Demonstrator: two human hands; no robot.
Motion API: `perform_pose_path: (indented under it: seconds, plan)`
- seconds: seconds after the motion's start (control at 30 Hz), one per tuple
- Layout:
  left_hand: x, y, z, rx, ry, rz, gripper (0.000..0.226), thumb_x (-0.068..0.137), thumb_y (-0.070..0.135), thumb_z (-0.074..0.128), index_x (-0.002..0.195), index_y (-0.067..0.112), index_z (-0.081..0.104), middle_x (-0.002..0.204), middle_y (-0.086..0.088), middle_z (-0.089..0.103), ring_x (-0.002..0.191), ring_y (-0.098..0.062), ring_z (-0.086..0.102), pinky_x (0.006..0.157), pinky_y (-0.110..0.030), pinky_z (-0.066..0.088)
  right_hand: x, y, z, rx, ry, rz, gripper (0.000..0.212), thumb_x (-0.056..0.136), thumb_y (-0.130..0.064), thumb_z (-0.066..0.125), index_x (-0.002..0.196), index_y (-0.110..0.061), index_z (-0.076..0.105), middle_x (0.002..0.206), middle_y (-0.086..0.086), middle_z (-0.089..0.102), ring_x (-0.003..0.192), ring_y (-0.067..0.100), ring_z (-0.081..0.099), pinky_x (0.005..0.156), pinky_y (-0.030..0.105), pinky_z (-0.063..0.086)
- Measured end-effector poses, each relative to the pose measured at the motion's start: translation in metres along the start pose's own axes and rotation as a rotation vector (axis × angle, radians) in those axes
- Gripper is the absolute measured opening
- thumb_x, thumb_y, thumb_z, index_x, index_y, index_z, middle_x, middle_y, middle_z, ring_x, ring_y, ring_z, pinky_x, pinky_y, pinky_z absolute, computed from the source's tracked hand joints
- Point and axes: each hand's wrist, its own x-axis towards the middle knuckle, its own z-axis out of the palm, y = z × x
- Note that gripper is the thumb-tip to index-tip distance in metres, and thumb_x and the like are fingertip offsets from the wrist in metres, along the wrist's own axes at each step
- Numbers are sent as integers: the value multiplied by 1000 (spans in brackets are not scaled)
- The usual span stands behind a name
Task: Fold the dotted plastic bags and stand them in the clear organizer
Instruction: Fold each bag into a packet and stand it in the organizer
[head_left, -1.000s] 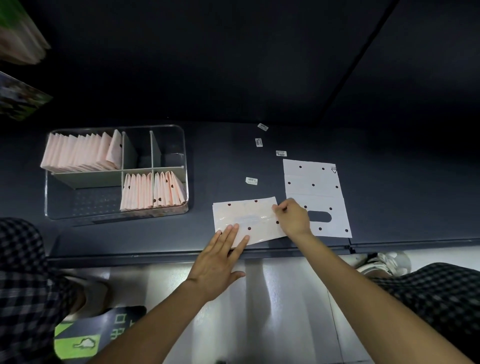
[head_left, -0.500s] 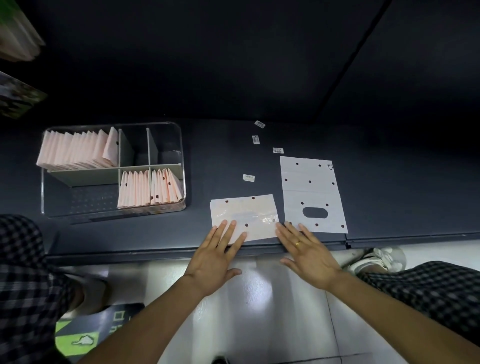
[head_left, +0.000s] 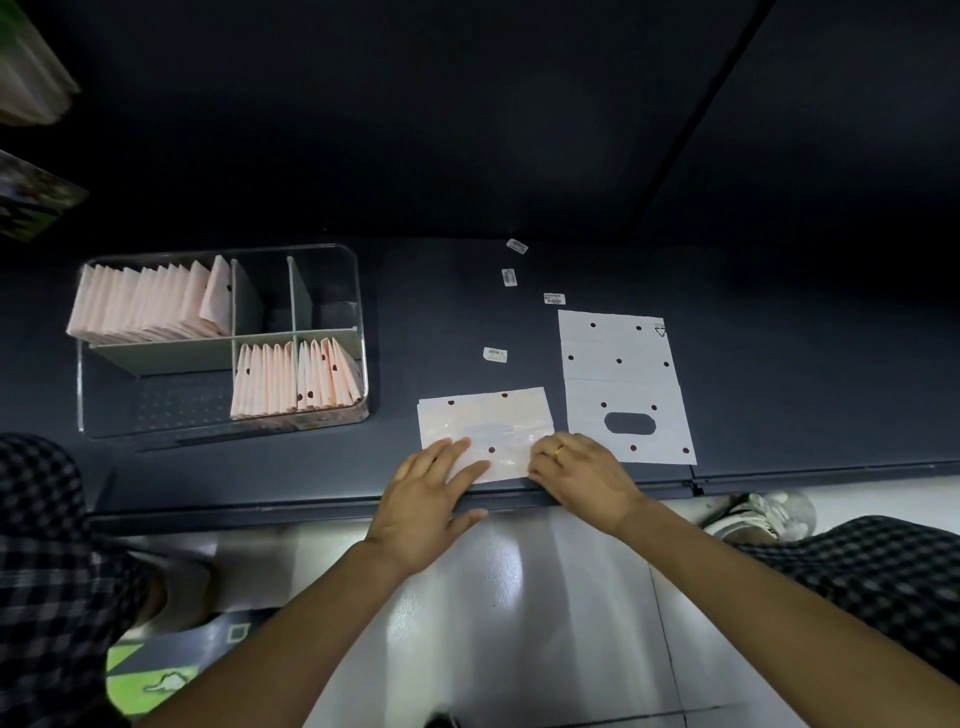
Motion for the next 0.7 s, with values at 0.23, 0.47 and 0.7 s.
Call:
perform_pose_path:
  seconds: [0.23, 0.47, 0.7]
  plan:
    - [12, 1, -7, -88, 165, -50, 18, 75, 21, 78, 86, 12, 67, 118, -3, 66, 107, -24, 62, 84, -37, 50, 1, -3, -2, 83, -19, 53, 12, 73, -20, 77, 76, -13, 68, 82, 2, 65, 69, 18, 62, 61, 22, 53]
    - [16, -6, -9, 8, 259, 62, 18, 69, 16, 83, 74, 14, 66, 99, 1, 72, 85, -19, 68, 67, -28, 54, 6, -3, -8, 230, -158, 156, 32, 77, -36, 74, 96, -11, 66, 103, 3, 63, 93, 21, 60, 79, 27, 50]
    - [19, -22, -13, -326, 150, -66, 19, 96, 31, 51, 103, 15, 54, 122, 4, 60, 96, -22, 61, 79, -29, 45, 14, 11, -6, 571, -187, 462, 16, 89, -16, 62, 104, -14, 66, 107, -2, 66, 102, 19, 57, 88, 26, 42]
